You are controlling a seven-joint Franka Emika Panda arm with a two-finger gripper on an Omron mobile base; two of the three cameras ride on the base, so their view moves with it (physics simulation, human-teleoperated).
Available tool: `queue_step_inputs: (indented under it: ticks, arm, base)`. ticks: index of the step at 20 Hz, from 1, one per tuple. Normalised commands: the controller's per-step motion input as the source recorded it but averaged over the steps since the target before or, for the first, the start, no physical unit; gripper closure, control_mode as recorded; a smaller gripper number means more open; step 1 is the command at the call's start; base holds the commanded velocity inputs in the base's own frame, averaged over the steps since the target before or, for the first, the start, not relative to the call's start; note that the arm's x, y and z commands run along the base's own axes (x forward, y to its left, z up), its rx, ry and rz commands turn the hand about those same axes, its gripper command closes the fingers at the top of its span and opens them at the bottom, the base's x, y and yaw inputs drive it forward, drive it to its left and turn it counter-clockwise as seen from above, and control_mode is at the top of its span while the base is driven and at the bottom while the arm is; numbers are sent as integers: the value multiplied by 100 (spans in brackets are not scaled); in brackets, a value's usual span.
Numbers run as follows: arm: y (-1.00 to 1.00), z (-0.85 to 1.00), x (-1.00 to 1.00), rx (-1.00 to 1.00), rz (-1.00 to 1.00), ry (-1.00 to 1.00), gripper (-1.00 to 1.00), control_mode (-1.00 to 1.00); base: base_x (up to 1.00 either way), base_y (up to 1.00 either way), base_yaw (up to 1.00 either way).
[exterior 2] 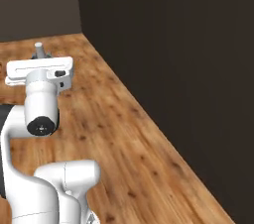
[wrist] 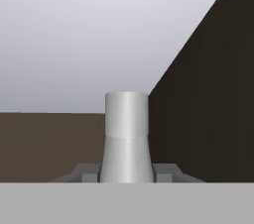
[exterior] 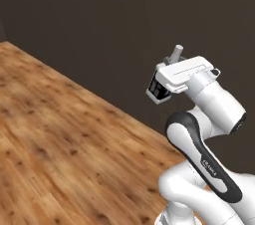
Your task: Open the cabinet directly in front. Then move the liquor and the mug to the dining counter with the jar on it.
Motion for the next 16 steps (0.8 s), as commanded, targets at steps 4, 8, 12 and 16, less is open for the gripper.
queue_step_inputs:
  ticks: [4,8,12,16]
  arm:
    - [0,0,0,0,0,0,100,100]
    - [0,0,0,0,0,0,100,100]
    - [0,0,0,0,0,0,100,100]
    - [0,0,0,0,0,0,100,100]
  base:
    - [100,38,33]
    - [100,69,23]
    - [100,79,18]
    - [100,74,13]
